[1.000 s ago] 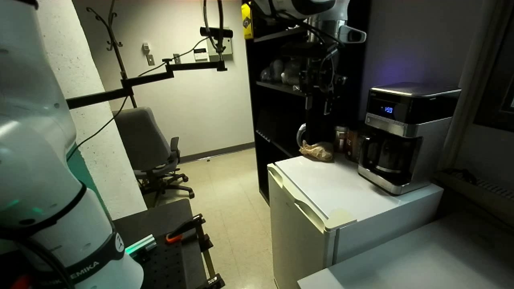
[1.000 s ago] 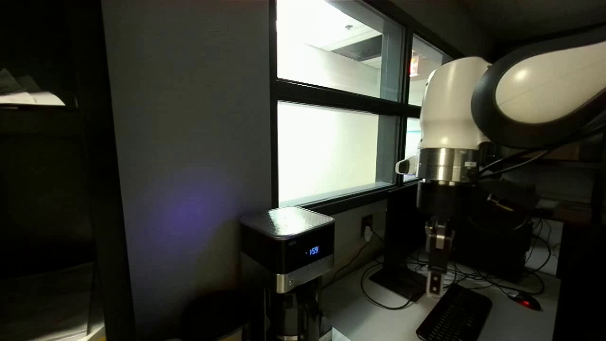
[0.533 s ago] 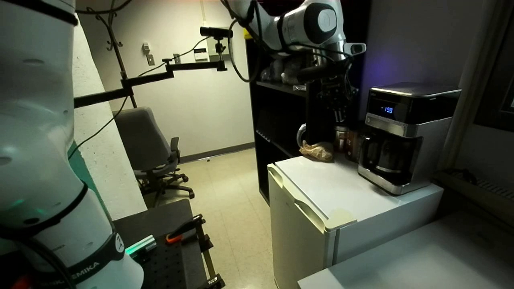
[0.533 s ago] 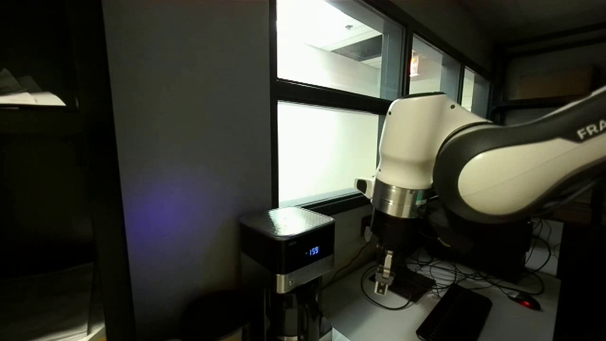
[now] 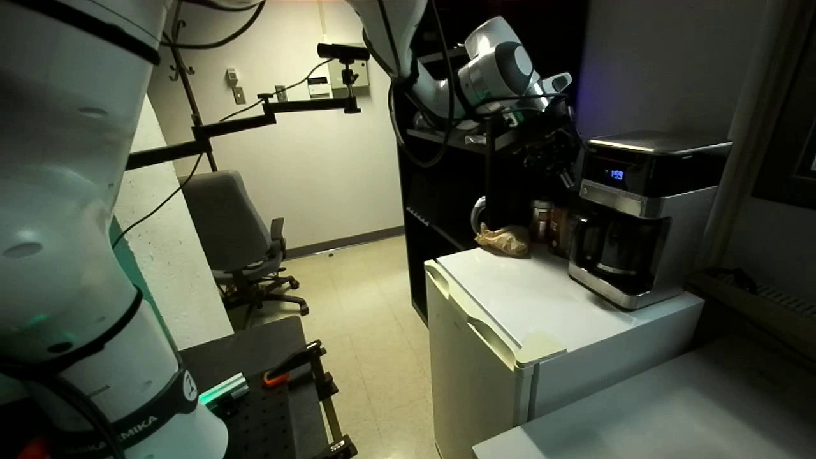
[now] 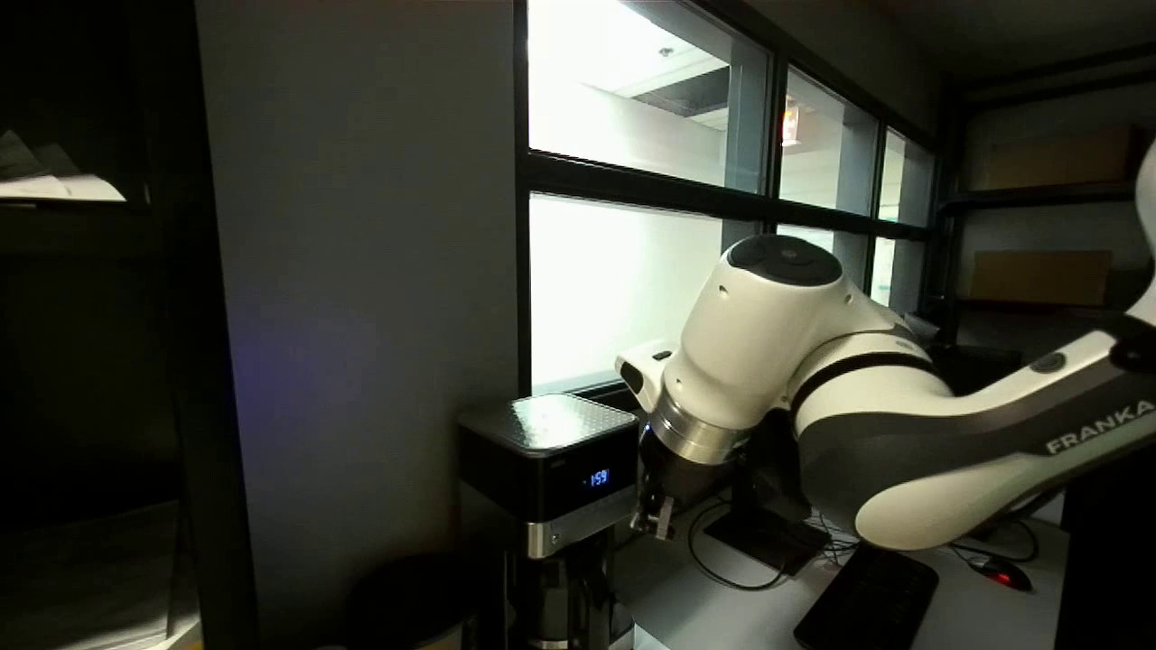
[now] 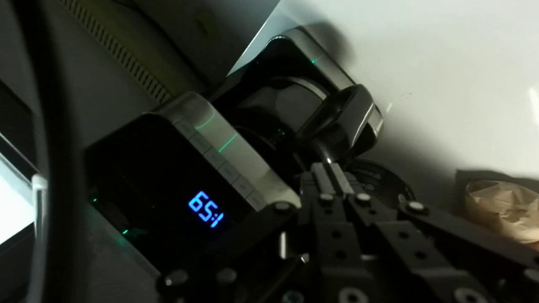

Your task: Press the coffee maker power button

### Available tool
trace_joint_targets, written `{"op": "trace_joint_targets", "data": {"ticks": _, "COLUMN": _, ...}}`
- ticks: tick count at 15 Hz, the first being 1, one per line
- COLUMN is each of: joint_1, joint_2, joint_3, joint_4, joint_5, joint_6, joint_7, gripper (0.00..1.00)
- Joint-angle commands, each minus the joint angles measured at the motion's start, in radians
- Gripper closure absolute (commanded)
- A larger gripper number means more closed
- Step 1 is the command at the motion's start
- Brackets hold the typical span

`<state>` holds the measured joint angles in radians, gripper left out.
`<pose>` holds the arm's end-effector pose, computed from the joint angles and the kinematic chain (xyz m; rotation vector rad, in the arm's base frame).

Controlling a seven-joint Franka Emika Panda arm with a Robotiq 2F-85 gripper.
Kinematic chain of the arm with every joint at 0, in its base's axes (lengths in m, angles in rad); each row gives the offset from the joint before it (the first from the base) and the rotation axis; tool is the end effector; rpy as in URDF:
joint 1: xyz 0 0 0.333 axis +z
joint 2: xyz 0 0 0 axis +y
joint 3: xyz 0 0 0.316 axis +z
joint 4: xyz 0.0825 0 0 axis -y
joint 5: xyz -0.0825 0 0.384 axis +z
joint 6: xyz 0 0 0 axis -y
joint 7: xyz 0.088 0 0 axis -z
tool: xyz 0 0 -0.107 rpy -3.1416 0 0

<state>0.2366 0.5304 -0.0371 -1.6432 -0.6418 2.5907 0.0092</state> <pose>0.6985 0.1568 0.3488 2.5089 0.8921 0.6066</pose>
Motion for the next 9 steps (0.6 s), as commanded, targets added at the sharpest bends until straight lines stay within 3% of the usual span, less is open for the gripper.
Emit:
{"op": "trace_joint_targets", "data": {"ticks": 1, "joint_1": 0.042, "joint_2": 0.086, "joint_3": -0.060, "joint_4": 0.085, "joint_5": -0.121, "joint_6": 0.105, "joint_7": 0.074, "gripper": 1.00}}
{"op": "trace_joint_targets", "data": {"ticks": 9, "joint_1": 0.064, "joint_2": 0.195, "joint_3": -0.094, "joint_4": 0.180, "joint_5": -0.184, "joint_6": 0.205, "joint_7": 0.141, "gripper": 1.00}}
